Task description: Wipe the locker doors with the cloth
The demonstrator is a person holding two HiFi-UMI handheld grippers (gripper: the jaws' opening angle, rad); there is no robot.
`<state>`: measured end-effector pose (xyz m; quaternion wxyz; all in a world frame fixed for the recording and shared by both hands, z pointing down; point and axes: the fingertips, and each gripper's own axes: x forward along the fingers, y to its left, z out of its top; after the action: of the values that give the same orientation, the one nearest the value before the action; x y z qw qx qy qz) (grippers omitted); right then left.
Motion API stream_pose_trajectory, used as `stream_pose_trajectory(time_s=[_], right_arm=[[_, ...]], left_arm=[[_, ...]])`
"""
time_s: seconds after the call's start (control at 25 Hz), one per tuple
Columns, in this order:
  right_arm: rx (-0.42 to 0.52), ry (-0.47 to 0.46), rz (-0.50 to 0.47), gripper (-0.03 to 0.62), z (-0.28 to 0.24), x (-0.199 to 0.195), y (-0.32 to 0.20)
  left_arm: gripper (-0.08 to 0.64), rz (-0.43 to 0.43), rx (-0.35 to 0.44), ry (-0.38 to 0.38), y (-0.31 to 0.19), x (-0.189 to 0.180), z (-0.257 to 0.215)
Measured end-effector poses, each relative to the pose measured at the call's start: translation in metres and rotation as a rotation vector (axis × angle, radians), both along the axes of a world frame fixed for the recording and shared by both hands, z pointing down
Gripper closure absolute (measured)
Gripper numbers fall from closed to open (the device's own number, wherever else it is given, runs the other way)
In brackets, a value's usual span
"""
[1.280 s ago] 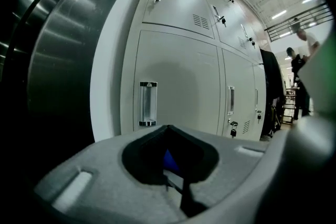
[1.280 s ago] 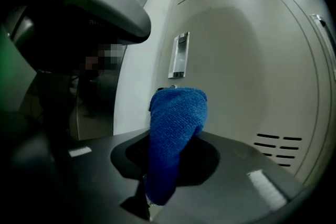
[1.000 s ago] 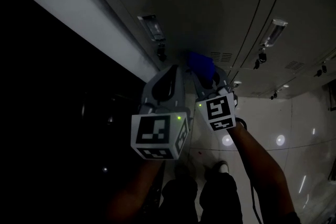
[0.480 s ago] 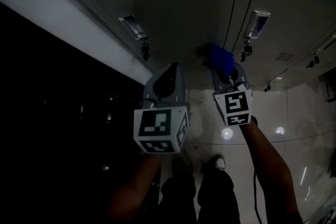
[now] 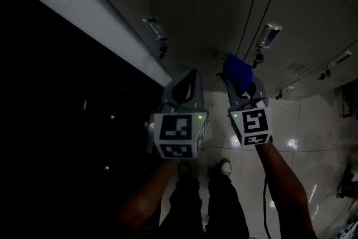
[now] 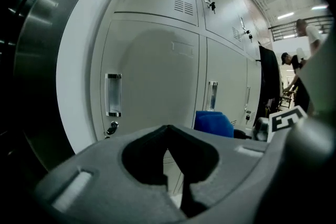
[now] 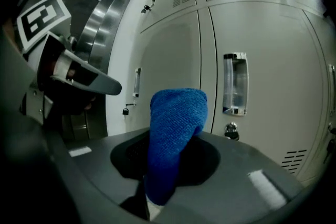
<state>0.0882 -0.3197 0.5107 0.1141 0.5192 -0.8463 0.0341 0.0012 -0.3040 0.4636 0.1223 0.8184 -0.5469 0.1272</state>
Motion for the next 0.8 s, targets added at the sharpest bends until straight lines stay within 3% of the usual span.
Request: stream_pose_trajectory(time_s=[0.4,0.8], right_arm=[[-0.012,-0.044,-0.035,0.511,-0.102,-0.005,0.061],[-0.044,-0.072,0.014,0.511,-0.173,-0.031,0.140]], left_arm=[[0.558,-0.027,-0.006,-0.032,0.051,0.006,-0.053],[0.558,-0.001,0.038,-0.049,0.131,-0.014,-0.120]])
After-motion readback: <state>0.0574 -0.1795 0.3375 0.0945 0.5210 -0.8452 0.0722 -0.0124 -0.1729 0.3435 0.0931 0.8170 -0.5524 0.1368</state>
